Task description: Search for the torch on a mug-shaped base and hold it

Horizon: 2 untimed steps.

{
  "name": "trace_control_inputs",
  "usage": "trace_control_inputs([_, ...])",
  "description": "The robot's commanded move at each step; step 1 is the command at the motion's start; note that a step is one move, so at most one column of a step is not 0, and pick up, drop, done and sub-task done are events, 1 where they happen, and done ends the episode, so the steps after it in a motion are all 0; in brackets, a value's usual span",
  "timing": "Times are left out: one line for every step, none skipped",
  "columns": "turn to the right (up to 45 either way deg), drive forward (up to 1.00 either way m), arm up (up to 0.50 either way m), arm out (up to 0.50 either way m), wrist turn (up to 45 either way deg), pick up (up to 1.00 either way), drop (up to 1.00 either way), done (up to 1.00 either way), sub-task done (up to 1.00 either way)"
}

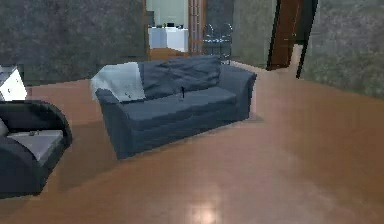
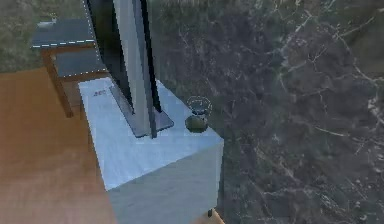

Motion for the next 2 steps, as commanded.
trace_control_inputs([45.0,0.00,0.00,0.00,0.0,0.00,0.00,0.00,0.00])
trace_control_inputs([45.0,0.00,0.00,0.00,0.0,0.00,0.00,0.00,0.00])
